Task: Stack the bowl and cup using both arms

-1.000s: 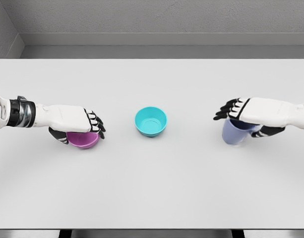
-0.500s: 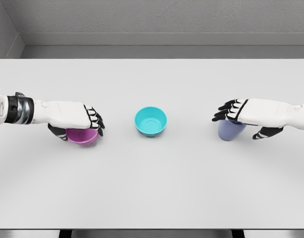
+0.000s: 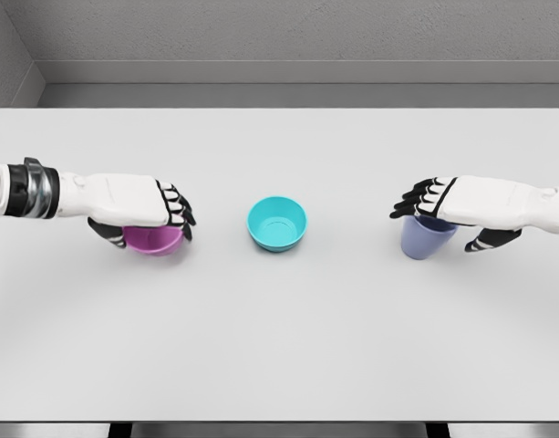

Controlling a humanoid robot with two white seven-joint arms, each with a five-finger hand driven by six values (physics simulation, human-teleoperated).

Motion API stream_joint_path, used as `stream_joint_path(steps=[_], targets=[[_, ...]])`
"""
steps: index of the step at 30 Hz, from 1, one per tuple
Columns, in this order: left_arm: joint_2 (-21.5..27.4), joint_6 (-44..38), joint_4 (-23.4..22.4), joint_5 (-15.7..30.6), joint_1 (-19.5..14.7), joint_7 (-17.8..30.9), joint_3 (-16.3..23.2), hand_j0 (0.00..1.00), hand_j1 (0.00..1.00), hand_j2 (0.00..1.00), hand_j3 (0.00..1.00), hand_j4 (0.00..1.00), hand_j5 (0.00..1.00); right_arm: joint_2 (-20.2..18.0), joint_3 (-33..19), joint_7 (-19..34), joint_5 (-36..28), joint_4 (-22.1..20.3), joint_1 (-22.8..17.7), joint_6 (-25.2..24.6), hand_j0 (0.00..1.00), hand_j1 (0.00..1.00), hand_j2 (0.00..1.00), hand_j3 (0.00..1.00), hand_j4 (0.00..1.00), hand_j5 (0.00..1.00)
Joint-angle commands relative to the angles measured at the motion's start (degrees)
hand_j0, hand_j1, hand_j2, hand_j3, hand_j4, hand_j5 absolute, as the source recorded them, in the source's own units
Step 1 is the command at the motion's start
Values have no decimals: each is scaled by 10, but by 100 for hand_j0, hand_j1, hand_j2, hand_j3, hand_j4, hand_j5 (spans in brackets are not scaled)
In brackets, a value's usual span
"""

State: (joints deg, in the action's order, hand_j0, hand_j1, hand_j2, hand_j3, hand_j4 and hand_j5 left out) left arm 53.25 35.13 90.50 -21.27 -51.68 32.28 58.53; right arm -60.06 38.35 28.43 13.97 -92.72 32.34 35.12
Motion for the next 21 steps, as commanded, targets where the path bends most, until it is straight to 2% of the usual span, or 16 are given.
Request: stream_joint_path(steps=[1, 8, 12, 21], targets=[[-1, -1, 3, 3, 0, 0, -2, 76, 76, 76, 76, 76, 76, 0, 0, 0, -3, 0, 0, -1, 100, 100, 100, 100, 100, 100], [-8, -1, 12, 2, -11, 0, -1, 76, 76, 76, 76, 76, 76, 15, 1, 0, -2, 9, 4, -13, 100, 100, 100, 100, 100, 100], [-13, -1, 15, 1, -15, 0, -1, 76, 76, 76, 76, 76, 76, 27, 23, 0, -1, 20, 19, -13, 100, 100, 100, 100, 100, 100], [-31, -1, 20, 1, -31, 0, -1, 75, 75, 75, 75, 75, 75, 27, 25, 0, 2, 25, 19, -13, 100, 100, 100, 100, 100, 100]])
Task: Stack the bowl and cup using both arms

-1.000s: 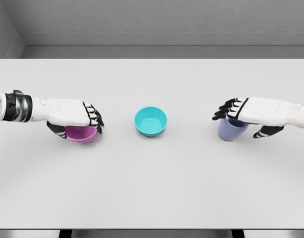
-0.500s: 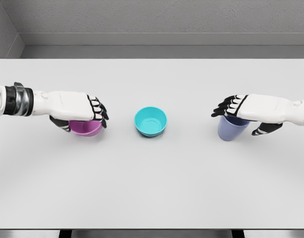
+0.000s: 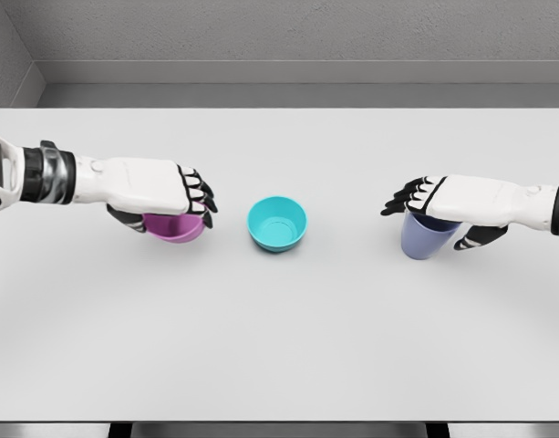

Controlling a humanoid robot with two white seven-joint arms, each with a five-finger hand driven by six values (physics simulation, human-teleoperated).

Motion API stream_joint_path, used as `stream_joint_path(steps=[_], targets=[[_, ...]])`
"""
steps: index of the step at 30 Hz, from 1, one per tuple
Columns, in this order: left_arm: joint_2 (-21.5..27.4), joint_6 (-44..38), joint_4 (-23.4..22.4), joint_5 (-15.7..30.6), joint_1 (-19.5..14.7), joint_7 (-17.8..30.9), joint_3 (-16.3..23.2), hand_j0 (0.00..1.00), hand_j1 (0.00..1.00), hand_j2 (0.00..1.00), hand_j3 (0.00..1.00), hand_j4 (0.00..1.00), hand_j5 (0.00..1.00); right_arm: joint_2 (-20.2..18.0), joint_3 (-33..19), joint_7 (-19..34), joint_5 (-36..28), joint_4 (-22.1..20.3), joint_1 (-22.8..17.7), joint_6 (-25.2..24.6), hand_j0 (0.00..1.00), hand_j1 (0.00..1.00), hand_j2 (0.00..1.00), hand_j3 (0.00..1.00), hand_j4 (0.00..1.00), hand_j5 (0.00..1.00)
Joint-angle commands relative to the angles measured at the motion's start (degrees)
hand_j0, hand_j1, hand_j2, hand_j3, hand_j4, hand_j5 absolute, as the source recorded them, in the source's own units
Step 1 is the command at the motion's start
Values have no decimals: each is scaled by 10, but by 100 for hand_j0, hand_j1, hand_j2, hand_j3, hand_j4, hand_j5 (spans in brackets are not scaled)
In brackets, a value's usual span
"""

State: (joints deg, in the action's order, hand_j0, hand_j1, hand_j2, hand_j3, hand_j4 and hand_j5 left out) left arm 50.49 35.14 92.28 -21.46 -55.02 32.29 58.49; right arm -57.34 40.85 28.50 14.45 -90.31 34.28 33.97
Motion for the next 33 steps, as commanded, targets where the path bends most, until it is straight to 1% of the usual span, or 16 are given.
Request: stream_joint_path(steps=[1, 8, 14, 24, 25, 26, 28, 33], targets=[[-7, -1, 2, 3, -1, 0, 0, 75, 75, 75, 75, 75, 75, -1, 0, 0, -3, 0, 0, -1, 100, 100, 100, 100, 100, 100], [-29, -1, 2, 0, -11, 0, 3, 75, 75, 75, 75, 75, 75, 0, 0, 1, -3, 9, 1, -1, 100, 100, 100, 100, 100, 100], [-51, -1, -5, -6, -11, 1, 5, 75, 75, 75, 75, 75, 75, 0, 1, 0, -3, 9, 4, -1, 100, 100, 100, 100, 100, 100], [-76, -1, -10, -7, -18, 1, 6, 75, 75, 75, 75, 75, 75, 19, 16, 0, 10, 22, 10, -5, 100, 100, 100, 100, 100, 100], [-82, -1, -12, -7, -19, 1, 7, 75, 75, 75, 75, 75, 75, 20, 17, 0, 10, 22, 11, -5, 99, 99, 99, 99, 99, 99], [-85, -1, -18, -7, -20, 1, 7, 75, 75, 75, 75, 75, 75, 20, 17, 0, 10, 22, 11, -5, 95, 95, 95, 95, 95, 95], [-93, -1, -21, -8, -21, 1, 7, 75, 75, 75, 75, 75, 75, 20, 17, 3, 14, 24, 11, -5, 82, 82, 82, 82, 82, 82], [-112, -1, -35, -8, -25, 1, 7, 75, 75, 75, 75, 75, 75, 19, 18, 5, 22, 31, 11, -18, 63, 63, 63, 63, 63, 63]])
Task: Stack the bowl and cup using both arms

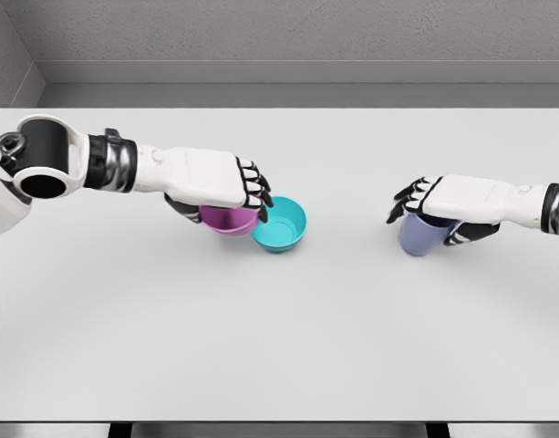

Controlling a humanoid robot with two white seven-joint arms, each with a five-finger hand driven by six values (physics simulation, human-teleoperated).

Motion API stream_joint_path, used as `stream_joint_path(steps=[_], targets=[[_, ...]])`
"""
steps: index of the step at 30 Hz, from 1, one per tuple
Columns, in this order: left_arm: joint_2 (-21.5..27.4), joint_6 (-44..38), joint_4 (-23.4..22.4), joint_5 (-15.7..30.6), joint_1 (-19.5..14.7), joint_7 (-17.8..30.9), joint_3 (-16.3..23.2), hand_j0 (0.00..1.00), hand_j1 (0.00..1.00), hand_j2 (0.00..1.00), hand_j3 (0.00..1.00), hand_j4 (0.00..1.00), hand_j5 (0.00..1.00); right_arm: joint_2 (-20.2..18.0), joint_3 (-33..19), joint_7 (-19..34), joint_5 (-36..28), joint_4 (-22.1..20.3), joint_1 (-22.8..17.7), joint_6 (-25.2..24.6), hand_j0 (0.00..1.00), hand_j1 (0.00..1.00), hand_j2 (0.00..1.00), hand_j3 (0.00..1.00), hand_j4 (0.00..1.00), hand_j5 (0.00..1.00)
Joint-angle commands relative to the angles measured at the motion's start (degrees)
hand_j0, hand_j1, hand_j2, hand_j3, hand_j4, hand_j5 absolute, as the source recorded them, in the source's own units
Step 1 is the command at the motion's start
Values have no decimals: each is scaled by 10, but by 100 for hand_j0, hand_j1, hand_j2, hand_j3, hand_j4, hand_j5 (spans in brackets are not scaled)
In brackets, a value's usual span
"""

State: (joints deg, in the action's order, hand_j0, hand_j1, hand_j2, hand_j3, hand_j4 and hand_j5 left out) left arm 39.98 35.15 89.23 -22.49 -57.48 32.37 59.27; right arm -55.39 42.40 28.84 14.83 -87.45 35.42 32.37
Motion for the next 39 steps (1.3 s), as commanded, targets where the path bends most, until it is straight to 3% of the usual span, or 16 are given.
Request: stream_joint_path(steps=[1, 16, 27, 39], targets=[[-10, -1, -7, 3, 0, 0, 0, 75, 75, 75, 75, 75, 75, -1, 2, 2, 18, 3, 0, -2, 60, 60, 60, 60, 60, 60], [-71, -1, -64, -20, -8, 0, 1, 77, 77, 77, 77, 77, 77, -3, 2, 2, 18, 1, 10, -3, 62, 62, 62, 62, 62, 62], [-112, -1, -97, -23, -18, 0, 26, 77, 77, 77, 77, 77, 77, -11, 1, 2, 17, -2, 23, -2, 64, 64, 64, 64, 64, 64], [-122, -1, -110, -30, -21, 0, 34, 78, 78, 78, 78, 78, 78, -30, 1, 1, 12, -17, 34, -2, 65, 65, 65, 65, 65, 65]])
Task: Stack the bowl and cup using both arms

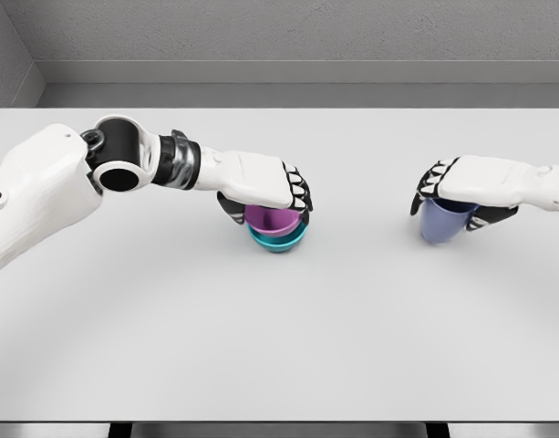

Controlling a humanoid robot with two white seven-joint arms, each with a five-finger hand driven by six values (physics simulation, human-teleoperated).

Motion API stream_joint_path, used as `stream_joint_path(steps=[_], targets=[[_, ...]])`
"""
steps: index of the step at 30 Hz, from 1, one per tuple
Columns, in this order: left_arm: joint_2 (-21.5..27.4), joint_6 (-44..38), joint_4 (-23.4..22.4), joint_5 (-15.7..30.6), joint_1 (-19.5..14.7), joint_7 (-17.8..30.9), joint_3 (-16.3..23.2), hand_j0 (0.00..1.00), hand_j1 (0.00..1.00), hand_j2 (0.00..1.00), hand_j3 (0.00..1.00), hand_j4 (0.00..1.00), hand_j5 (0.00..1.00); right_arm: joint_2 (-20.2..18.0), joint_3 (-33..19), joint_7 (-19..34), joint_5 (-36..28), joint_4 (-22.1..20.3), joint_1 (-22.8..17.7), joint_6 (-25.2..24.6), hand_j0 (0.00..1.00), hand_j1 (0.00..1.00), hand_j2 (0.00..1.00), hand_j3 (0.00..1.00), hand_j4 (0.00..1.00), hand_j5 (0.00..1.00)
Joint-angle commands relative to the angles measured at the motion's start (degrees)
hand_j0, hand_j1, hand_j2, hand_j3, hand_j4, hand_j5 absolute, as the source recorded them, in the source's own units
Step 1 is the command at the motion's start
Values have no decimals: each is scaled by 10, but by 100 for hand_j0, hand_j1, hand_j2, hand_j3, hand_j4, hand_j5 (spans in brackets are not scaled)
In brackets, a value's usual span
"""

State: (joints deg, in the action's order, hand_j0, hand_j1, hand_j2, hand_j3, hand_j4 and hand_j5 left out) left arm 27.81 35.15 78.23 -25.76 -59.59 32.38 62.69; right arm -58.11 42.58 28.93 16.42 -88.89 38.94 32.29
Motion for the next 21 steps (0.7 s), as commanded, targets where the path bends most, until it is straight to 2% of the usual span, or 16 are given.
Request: stream_joint_path(steps=[1, 5, 9, 17, 21], targets=[[0, -1, 1, 3, -1, 0, 0, 78, 78, 78, 78, 78, 78, -3, 0, 0, -3, -3, 0, -1, 65, 65, 65, 65, 65, 65], [-9, -1, 2, 1, 0, 0, 0, 82, 82, 82, 82, 82, 82, -2, 0, 0, -3, -6, 1, -2, 65, 65, 65, 65, 65, 65], [-10, -1, 2, -7, 1, 0, -1, 93, 93, 93, 93, 93, 93, -2, 0, 0, -3, -15, 4, -1, 65, 65, 65, 65, 65, 65], [-9, -1, 2, -7, 2, -1, -1, 94, 94, 94, 94, 94, 94, -3, -1, 0, -4, -21, 13, -1, 66, 66, 66, 66, 66, 66], [-9, -1, 0, -11, 2, -1, -1, 99, 99, 99, 99, 99, 99, -3, -1, 0, -5, -23, 17, -1, 66, 66, 66, 66, 66, 66]])
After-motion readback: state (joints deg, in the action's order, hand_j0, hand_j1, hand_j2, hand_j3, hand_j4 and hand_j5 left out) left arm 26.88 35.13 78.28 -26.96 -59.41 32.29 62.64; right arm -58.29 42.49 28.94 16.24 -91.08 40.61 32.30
